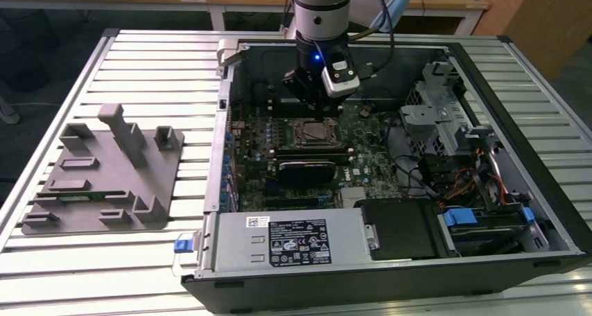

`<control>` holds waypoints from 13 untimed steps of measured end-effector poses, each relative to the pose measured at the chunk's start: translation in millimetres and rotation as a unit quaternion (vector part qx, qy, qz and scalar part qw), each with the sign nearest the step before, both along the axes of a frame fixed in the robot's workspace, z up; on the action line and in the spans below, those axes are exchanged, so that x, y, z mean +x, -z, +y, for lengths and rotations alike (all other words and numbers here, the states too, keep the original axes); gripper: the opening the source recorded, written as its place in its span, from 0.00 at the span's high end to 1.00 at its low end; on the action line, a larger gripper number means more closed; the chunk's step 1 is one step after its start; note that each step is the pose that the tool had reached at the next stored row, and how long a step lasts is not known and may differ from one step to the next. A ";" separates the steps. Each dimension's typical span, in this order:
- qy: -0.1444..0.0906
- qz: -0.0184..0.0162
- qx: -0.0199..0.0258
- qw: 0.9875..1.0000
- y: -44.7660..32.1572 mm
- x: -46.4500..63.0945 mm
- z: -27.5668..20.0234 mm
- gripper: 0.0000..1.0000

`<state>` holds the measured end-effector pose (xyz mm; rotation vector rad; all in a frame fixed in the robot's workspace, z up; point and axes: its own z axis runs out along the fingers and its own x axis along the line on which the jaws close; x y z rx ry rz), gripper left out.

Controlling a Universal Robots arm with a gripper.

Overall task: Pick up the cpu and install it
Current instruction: 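Install the second cpu locking lever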

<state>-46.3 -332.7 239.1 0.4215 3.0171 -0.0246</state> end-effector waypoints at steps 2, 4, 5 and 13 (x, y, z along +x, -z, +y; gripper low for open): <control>0.000 0.000 0.000 1.000 0.0 0.0 0.0 0.89; 0.000 0.000 0.000 1.000 0.0 0.0 -0.1 0.89; 0.000 0.000 0.000 1.000 0.0 0.0 -0.4 0.89; 0.000 0.000 0.000 1.000 0.1 0.0 -9.3 0.89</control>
